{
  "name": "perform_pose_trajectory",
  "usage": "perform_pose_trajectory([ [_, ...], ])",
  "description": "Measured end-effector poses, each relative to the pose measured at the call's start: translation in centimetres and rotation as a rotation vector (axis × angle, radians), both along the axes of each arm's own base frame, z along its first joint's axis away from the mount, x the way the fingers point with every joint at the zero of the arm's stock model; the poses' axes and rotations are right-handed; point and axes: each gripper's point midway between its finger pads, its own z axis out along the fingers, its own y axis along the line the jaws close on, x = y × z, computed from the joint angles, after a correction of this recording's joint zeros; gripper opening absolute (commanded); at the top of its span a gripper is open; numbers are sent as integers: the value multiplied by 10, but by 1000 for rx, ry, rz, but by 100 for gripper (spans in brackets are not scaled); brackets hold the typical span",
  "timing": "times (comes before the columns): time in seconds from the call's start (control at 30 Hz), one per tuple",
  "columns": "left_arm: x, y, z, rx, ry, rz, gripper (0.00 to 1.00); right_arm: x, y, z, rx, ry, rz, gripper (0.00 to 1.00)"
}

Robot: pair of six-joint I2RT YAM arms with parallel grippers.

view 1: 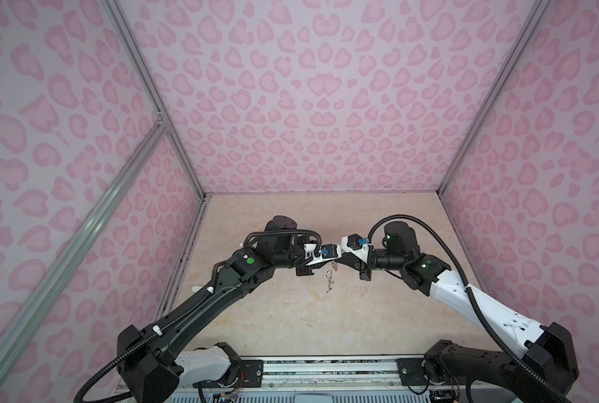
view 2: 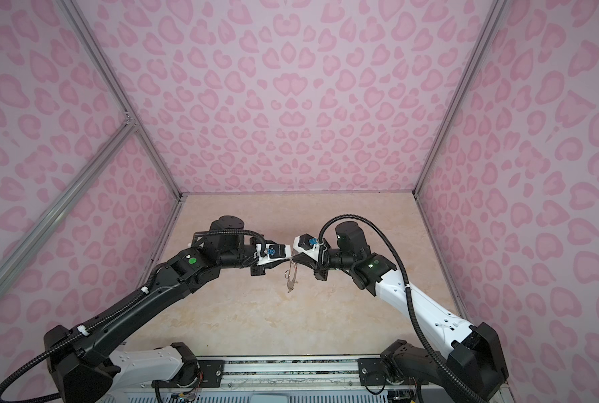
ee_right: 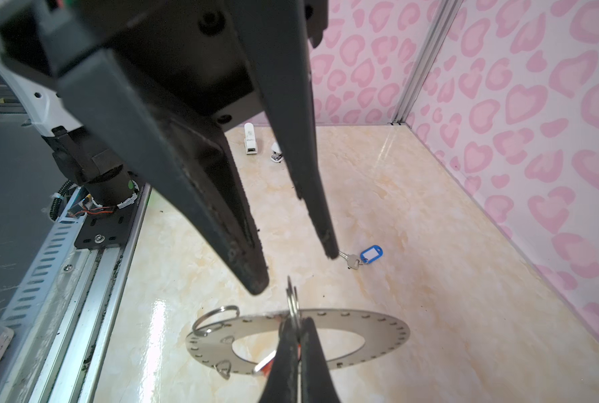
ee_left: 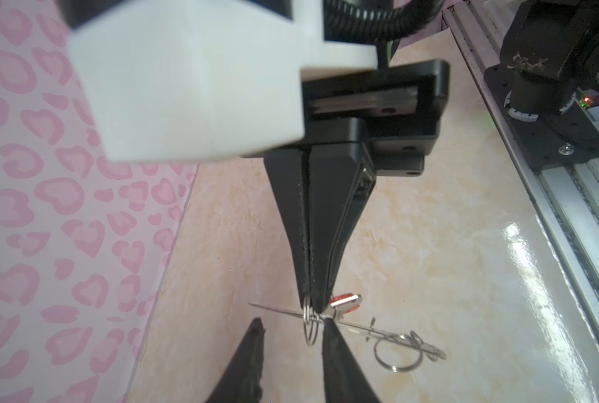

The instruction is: Put the keys on the keyring

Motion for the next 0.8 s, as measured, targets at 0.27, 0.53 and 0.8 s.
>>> perform_pose_trajectory([
  [0.27, 0, -7, -8, 57, -8, -17, 27, 0, 2, -6, -30, 5, -7, 0],
  [0.53, 3, -6, -15, 83, -3, -4, 23, 3, 2, -10, -40, 11, -17, 0],
  [0.8, 3, -6, -23, 106, 17, 6, 15, 5, 4, -4, -22, -2, -25, 0],
])
